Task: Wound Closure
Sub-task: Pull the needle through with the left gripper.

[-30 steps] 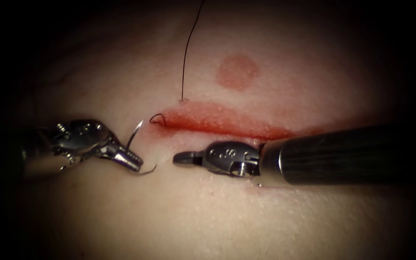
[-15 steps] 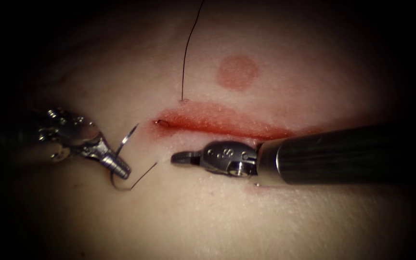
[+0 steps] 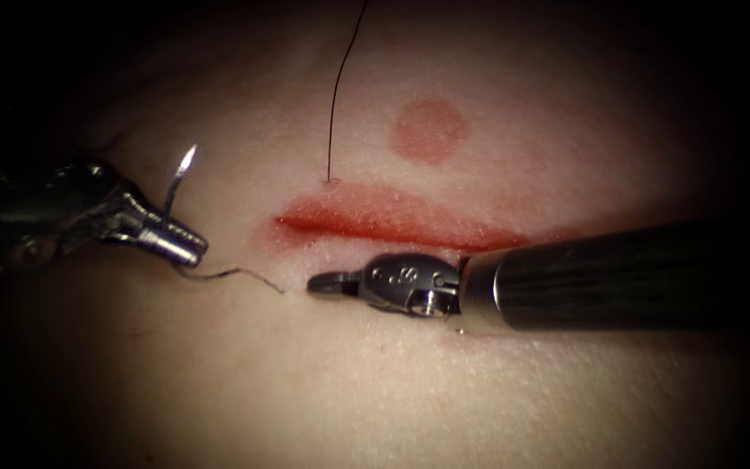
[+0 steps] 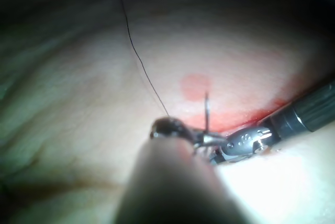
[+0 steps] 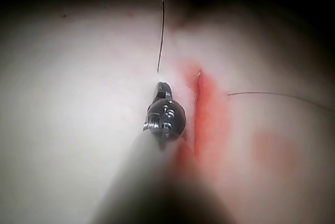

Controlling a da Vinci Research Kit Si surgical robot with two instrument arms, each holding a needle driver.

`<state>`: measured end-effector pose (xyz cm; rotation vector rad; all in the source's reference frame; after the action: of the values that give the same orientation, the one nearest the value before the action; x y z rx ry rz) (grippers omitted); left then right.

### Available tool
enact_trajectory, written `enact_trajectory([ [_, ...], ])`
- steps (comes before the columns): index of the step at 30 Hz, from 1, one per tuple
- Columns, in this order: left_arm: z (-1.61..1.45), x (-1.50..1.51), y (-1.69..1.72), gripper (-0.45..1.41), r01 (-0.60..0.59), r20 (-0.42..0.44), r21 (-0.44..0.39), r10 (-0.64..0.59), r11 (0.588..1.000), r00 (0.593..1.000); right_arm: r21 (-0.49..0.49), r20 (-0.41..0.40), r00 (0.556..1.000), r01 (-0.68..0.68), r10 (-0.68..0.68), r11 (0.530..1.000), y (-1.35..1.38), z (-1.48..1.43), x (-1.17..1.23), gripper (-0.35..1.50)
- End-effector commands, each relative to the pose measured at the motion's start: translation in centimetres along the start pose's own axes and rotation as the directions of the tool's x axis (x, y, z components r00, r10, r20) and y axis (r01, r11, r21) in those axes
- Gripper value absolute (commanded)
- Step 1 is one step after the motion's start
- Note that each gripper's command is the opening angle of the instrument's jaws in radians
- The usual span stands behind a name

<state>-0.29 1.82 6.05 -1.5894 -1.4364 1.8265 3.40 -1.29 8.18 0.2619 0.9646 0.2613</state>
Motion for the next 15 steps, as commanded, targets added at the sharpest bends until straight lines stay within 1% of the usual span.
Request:
enact_trajectory([
  [1, 0.03, -0.02, -0.08, -0.35, -0.030, -0.013, 0.011, 0.030, 0.999, 0.999, 0.003, -0.001, 1.000, 0.000, 0.000, 1.000, -0.04, 0.08, -0.04, -0.35],
  [2, 0.02, -0.01, -0.09, -0.35, -0.121, -0.034, 0.044, 0.123, 0.992, 0.992, 0.003, -0.001, 1.000, 0.000, 0.000, 1.000, -0.05, 0.08, -0.03, -0.35],
  [3, 0.02, -0.01, -0.11, -0.35, -0.150, -0.043, 0.061, 0.153, 0.987, 0.987, 0.003, -0.001, 1.000, 0.000, 0.000, 1.000, -0.05, 0.07, -0.03, -0.35],
  [4, 0.01, -0.01, -0.14, -0.35, -0.203, -0.069, 0.104, 0.211, 0.974, 0.975, 0.004, -0.001, 1.000, 0.001, -0.001, 1.000, -0.06, 0.07, -0.02, -0.35],
  [5, 0.00, -0.02, -0.19, -0.35, -0.231, -0.101, 0.148, 0.247, 0.962, 0.964, 0.002, -0.001, 1.000, 0.000, 0.000, 1.000, -0.07, 0.06, -0.01, -0.35],
  [6, 0.00, -0.02, -0.21, -0.35, -0.241, -0.111, 0.166, 0.261, 0.956, 0.959, 0.002, -0.001, 1.000, 0.000, 0.000, 1.000, -0.07, 0.06, -0.01, -0.35],
  [8, 0.00, -0.02, -0.31, -0.35, -0.289, -0.167, 0.217, 0.327, 0.933, 0.930, 0.002, 0.003, 1.000, -0.001, 0.001, 1.000, -0.09, 0.04, 0.03, -0.35],
  [9, 0.00, -0.01, -0.33, -0.35, -0.293, -0.189, 0.230, 0.338, 0.928, 0.922, 0.002, 0.000, 1.000, -0.003, 0.003, 1.000, -0.10, 0.02, 0.05, -0.35],
  [10, 0.00, -0.01, -0.35, -0.35, -0.298, -0.199, 0.242, 0.348, 0.923, 0.916, 0.000, -0.003, 1.000, -0.004, 0.004, 1.000, -0.11, 0.01, 0.07, -0.35],
  [12, 0.02, 0.01, -0.42, -0.35, -0.334, -0.209, 0.292, 0.401, 0.896, 0.892, -0.001, -0.023, 1.000, -0.013, 0.013, 1.000, -0.15, -0.05, 0.19, -0.35],
  [13, 0.03, 0.01, -0.43, -0.35, -0.334, -0.218, 0.306, 0.407, 0.891, 0.887, 0.000, -0.026, 1.000, -0.015, 0.015, 1.000, -0.16, -0.07, 0.23, -0.35],
  [15, 0.08, -0.01, -0.48, -0.35, -0.363, -0.238, 0.323, 0.447, 0.874, 0.863, 0.003, -0.032, 0.999, -0.017, 0.017, 1.000, -0.18, -0.08, 0.28, -0.35],
])
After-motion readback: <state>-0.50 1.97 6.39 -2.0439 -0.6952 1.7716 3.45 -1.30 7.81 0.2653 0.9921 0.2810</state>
